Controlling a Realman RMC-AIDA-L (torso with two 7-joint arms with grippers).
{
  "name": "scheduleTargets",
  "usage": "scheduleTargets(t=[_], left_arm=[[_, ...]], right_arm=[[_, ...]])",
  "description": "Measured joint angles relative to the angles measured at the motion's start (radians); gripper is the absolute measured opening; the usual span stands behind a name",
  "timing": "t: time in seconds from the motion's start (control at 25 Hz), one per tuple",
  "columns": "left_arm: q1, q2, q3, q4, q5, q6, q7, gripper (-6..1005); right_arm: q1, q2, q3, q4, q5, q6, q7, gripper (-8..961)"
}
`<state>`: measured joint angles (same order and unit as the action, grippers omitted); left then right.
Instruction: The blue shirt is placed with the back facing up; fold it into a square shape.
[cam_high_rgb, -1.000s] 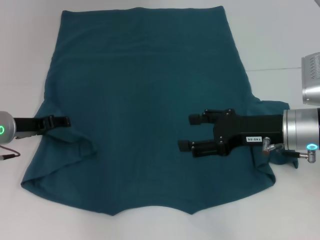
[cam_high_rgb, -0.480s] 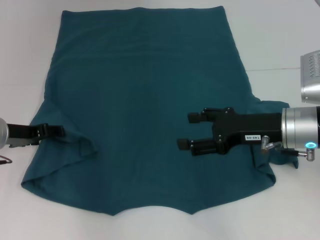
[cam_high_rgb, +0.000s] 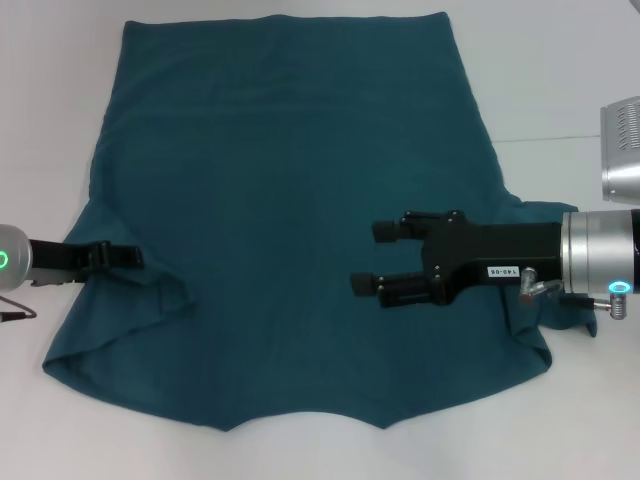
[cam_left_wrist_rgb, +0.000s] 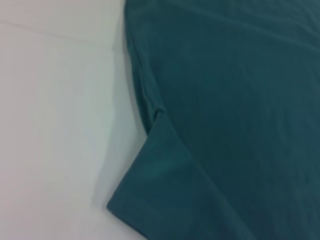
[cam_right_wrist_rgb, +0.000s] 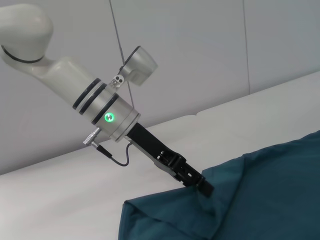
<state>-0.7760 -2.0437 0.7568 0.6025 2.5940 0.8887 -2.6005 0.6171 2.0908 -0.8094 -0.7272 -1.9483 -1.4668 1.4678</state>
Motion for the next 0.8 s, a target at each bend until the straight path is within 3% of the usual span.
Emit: scheduleTargets(t=[0.8], left_arm=[[-0.037,-0.009,-0.005,-0.040,-0.009,-0.122,0.034,730]], right_arm=[[-0.003,0.000,0.000,0.000,0.010,-0.003,0.000,905]])
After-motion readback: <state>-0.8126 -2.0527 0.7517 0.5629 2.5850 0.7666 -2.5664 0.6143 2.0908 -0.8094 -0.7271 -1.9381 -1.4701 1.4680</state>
